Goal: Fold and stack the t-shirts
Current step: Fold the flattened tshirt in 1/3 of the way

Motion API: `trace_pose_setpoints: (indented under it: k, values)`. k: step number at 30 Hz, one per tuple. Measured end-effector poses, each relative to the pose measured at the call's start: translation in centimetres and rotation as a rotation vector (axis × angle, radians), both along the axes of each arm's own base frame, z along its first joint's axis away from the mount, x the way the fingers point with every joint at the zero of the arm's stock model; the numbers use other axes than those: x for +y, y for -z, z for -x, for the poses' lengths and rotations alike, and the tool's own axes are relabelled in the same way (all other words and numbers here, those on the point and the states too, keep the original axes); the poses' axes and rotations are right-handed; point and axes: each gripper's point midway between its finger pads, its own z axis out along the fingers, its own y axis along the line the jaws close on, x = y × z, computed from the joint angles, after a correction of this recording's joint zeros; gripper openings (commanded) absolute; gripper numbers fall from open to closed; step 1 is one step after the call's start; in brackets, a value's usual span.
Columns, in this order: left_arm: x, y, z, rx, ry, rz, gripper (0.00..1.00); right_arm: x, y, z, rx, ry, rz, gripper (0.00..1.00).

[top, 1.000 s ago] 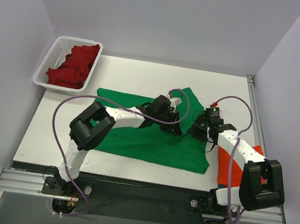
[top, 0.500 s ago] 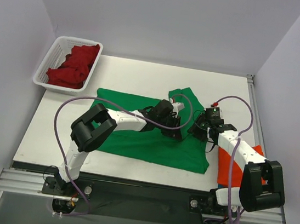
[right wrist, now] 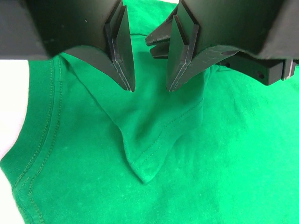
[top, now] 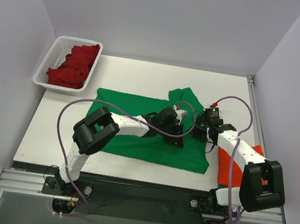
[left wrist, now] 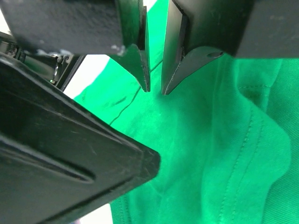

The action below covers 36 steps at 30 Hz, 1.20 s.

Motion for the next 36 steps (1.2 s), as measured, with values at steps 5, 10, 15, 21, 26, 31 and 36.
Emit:
trace_pose_setpoints:
  k: [5,10,15,21,26,31,36]
  values:
    - [0.7,1.0,0.0,0.0,-0.019,-0.025,0.27,0.1,0.0,0.1,0.002,-0.001,-0.002,0.34]
    - [2.8,0.7,-1.0,-0.001,-0.068,-0.038,0.4,0.2,0.0,0.1,0.002,-0.002,-0.003,0.34]
    - [5.4,-2.5,-4.8,-0.034,-0.16,0.025,0.48,0.3,0.0,0.1,0.002,-0.005,-0.003,0.34]
    - [6.1,-3.3,-6.3,-0.029,-0.202,0.067,0.53,0.3,0.0,0.1,0.002,-0.006,-0.003,0.34]
    - [5.6,-2.1,-6.4,-0.006,-0.199,0.058,0.6,0.3,-0.2,0.1,-0.005,-0.006,-0.004,0.34]
    - [4.4,0.0,-6.8,0.025,-0.191,0.035,0.59,0.2,-1.0,0.1,-0.026,-0.005,-0.006,0.34]
    - [3.4,0.4,-6.3,0.031,-0.168,0.037,0.45,0.2,-1.2,0.2,-0.029,-0.005,-0.006,0.32]
